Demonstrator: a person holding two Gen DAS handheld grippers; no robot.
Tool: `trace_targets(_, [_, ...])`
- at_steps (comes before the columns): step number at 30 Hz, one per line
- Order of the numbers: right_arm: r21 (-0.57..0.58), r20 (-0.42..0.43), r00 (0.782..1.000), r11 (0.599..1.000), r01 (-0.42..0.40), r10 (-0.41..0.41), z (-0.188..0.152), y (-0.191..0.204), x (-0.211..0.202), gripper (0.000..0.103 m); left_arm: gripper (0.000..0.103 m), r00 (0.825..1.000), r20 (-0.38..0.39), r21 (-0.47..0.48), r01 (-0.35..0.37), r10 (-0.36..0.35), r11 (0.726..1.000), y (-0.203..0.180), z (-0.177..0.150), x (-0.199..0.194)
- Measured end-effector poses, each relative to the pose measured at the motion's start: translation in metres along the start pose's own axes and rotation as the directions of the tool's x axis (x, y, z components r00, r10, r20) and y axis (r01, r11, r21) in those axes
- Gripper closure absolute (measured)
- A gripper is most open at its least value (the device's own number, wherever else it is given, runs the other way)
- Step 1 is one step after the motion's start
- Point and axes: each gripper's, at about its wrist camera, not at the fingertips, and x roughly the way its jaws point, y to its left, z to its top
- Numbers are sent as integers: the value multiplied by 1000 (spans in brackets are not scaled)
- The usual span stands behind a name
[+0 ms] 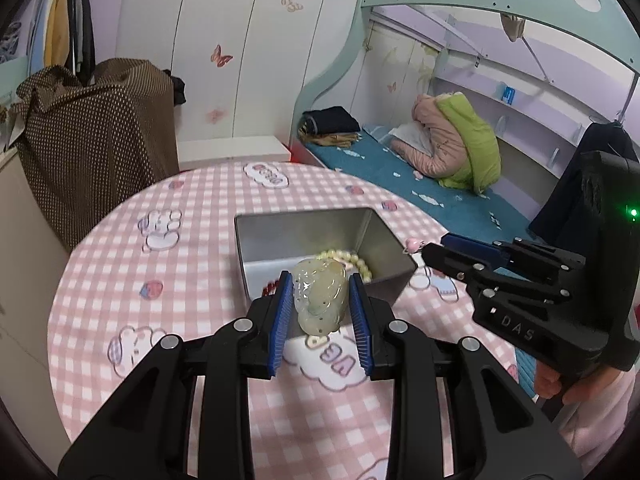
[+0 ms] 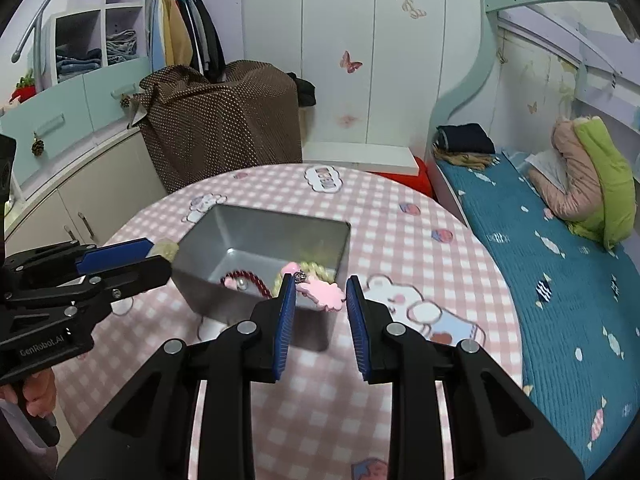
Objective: Organize jewelry
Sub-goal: 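Carry both pendants over the tin and open both tools to drop them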
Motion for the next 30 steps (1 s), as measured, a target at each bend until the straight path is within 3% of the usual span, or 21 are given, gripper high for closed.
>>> trace_targets(12, [-6, -17, 997, 997, -70, 70, 18, 7, 32, 76, 74, 1000, -11, -20, 10, -10, 1000, 11, 22, 32])
trace_targets(16, [12, -18, 999, 999, -40, 40, 22, 0, 36, 58, 74, 1000, -25, -28, 7, -8, 1000, 15, 26, 43])
trace_targets(28, [54, -30, 1000, 998, 7, -6, 17, -19, 36, 55, 72, 997, -70, -38, -25, 23, 999, 19, 25, 60])
trace_targets(30, [55, -29, 1000, 998, 8, -6, 17, -20, 35, 55, 67, 997, -71, -40, -30, 27, 999, 20, 24, 60])
